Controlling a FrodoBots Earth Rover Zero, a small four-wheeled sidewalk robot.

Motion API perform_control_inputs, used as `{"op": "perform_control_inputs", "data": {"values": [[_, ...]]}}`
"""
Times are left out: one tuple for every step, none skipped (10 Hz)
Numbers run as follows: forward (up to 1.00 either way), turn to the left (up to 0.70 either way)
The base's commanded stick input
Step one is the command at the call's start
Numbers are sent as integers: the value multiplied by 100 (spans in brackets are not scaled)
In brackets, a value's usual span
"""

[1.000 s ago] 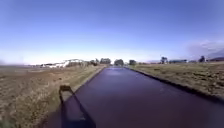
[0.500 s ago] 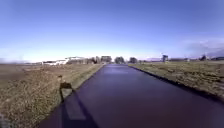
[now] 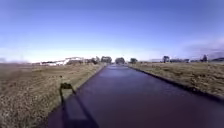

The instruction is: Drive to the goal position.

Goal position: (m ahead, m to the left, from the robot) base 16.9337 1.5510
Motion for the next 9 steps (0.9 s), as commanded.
{"op": "perform_control_inputs", "data": {"values": [[100, 0], [100, 0], [100, 0], [100, 0], [100, 0], [100, 0], [100, 0], [100, 0], [100, 0]]}}
